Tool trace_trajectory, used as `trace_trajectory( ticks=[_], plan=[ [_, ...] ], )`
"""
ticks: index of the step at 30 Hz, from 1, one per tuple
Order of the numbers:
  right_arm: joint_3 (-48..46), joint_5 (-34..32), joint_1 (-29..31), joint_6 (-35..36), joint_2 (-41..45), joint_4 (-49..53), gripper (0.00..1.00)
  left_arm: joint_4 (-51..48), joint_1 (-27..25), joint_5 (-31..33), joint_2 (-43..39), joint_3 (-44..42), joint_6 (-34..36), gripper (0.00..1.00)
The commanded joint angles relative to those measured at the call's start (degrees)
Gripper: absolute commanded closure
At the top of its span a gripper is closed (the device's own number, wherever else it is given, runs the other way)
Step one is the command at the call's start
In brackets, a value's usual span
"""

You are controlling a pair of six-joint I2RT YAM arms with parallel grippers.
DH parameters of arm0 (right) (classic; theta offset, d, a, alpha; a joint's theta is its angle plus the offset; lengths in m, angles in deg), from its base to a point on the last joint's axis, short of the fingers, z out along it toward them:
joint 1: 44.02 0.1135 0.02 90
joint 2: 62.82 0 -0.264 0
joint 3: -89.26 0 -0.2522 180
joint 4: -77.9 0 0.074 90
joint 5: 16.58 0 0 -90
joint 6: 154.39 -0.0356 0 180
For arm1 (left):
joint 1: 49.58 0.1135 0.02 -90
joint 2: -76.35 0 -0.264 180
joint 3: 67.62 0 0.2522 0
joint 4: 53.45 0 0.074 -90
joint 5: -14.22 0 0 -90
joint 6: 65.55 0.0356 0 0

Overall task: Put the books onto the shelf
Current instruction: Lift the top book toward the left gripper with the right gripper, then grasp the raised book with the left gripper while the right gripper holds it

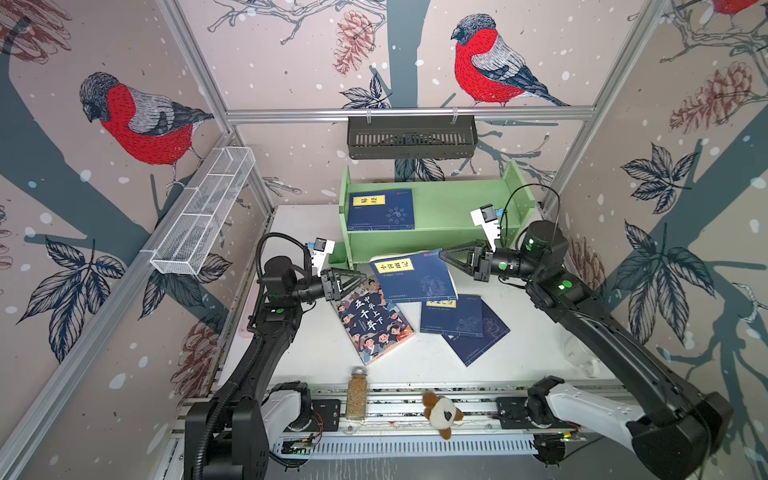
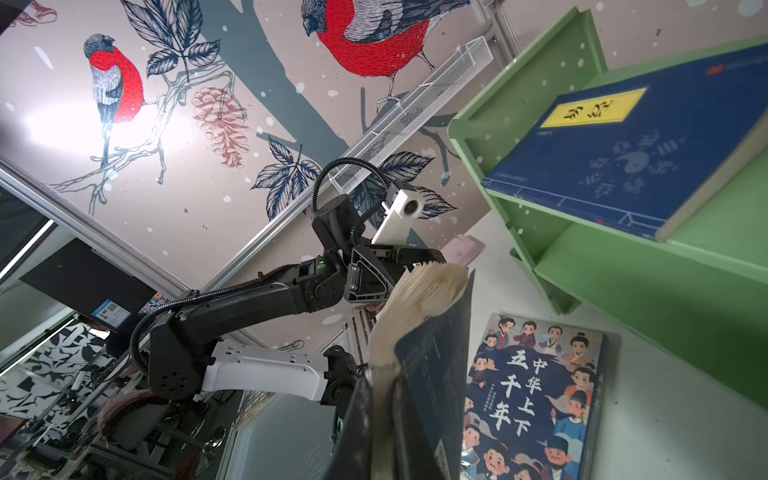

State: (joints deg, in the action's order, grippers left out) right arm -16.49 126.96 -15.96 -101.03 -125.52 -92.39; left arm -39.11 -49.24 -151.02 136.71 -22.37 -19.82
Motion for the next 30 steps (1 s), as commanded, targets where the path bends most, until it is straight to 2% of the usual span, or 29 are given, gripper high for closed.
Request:
trace_trajectory(
  ticks=[1, 5, 20, 26, 30],
  plan=[
    [1.6, 1.2, 1.1, -1.9, -1.1, -5.3, 1.0, 19.2, -1.1, -4.2, -0.1, -1.6, -12.8, 0.03],
    [2.9, 1.1, 2.0, -2.0, -2.7, -5.8, 1.0, 24.6, -2.5, -4.9, -0.5, -1.8, -17.2, 0.03],
    [4.3, 3.7, 3.5, -6.0, -5.3, -11.4, 1.0, 24.5, -4.8, -5.0, 1.3, -0.2, -16.5, 0.03],
    [3.7, 4.7, 3.6, -8.4, -6.8, -14.7, 1.0, 28.2, -6.9, -5.8, 0.2, 0.3, -20.2, 0.04],
    [3.8, 4.8, 3.7, -8.9, -7.9, -15.3, 1.0, 29.4, -7.4, -6.9, -0.6, 0.9, -22.7, 0.2]
  ],
)
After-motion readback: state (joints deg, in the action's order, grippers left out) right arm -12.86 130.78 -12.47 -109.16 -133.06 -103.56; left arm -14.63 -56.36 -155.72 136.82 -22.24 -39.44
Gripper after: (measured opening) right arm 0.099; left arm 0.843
